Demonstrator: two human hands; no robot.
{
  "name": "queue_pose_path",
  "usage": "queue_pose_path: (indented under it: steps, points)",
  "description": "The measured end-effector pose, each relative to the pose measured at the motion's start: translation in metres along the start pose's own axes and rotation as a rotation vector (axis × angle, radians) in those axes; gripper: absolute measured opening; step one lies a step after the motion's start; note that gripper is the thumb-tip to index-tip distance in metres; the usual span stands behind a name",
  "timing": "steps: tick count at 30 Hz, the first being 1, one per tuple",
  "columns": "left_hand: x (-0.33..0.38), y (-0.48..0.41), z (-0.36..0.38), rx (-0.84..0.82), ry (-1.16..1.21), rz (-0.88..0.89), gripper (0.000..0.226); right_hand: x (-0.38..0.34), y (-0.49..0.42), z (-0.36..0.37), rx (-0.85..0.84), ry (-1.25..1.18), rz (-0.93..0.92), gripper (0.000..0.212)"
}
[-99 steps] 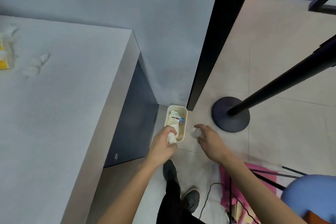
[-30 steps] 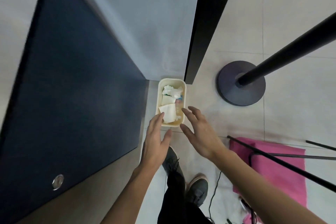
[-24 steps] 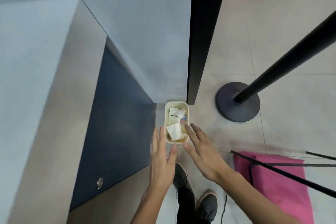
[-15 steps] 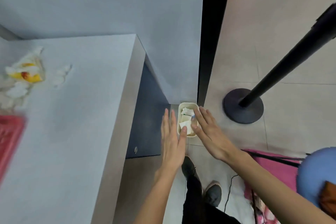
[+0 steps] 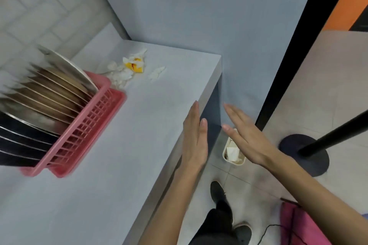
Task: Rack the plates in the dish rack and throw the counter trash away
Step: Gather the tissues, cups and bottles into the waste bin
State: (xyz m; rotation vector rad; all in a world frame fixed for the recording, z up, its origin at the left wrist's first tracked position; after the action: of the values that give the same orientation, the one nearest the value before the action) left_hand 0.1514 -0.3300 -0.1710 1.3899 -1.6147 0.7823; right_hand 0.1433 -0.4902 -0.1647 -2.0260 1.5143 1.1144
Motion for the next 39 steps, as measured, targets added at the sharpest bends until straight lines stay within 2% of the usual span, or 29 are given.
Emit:
queue_pose_path:
  steps: [4, 10, 13, 17, 22, 27, 31, 34, 37, 39]
  points:
    - [-0.002, -0.007, -0.034, 0.066, 0.012, -0.022, 0.058, -0.032, -0.039, -0.004, -0.040, 0.062, -0.074, 0.061]
    - [-0.025, -0.030, -0.077, 0.195, -0.094, -0.063, 0.034, -0.059, -0.100, -0.006, -0.124, 0.157, -0.101, 0.051]
    - [-0.046, -0.058, -0.099, 0.253, -0.108, -0.083, 0.028, -0.063, -0.129, -0.007, -0.193, 0.211, -0.113, 0.041]
    - [-0.074, -0.093, -0.126, 0.266, -0.151, -0.095, 0.028, -0.064, -0.170, -0.003, -0.341, 0.424, -0.131, 0.037]
    - [-0.105, -0.140, -0.155, 0.204, -0.238, -0.086, 0.035, -0.063, -0.223, -0.005, -0.398, 0.516, -0.062, 0.044]
    - [-0.105, -0.205, -0.171, 0.118, -0.403, 0.012, 0.055, -0.059, -0.259, 0.001, -0.473, 0.592, 0.045, 0.052]
    - [-0.114, -0.248, -0.173, 0.053, -0.565, 0.057, 0.065, -0.060, -0.276, 0.007, -0.467, 0.712, 0.058, 0.037]
    - [-0.128, -0.258, -0.168, 0.047, -0.624, 0.077, 0.046, -0.066, -0.286, 0.005, -0.421, 0.773, 0.049, 0.029]
    - [-0.135, -0.245, -0.164, 0.193, -0.576, 0.103, 0.017, -0.068, -0.298, 0.000, -0.391, 0.752, 0.052, 0.032]
    - [-0.137, -0.233, -0.161, 0.256, -0.593, 0.111, 0.013, -0.071, -0.311, -0.006, -0.406, 0.704, 0.054, 0.032]
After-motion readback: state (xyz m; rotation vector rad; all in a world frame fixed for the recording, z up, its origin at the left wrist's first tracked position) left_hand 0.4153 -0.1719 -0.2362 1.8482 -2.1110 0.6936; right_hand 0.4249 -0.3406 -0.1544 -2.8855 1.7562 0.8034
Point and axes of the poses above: each hand's wrist, its own y-axis away from the middle knuckle, its own z-axis out of the palm, x = y × z, the point moved 2 cm from there along -y, towards the middle knuckle, and after that the axes turned 9 degrees about -x, right-handed, at the moved point
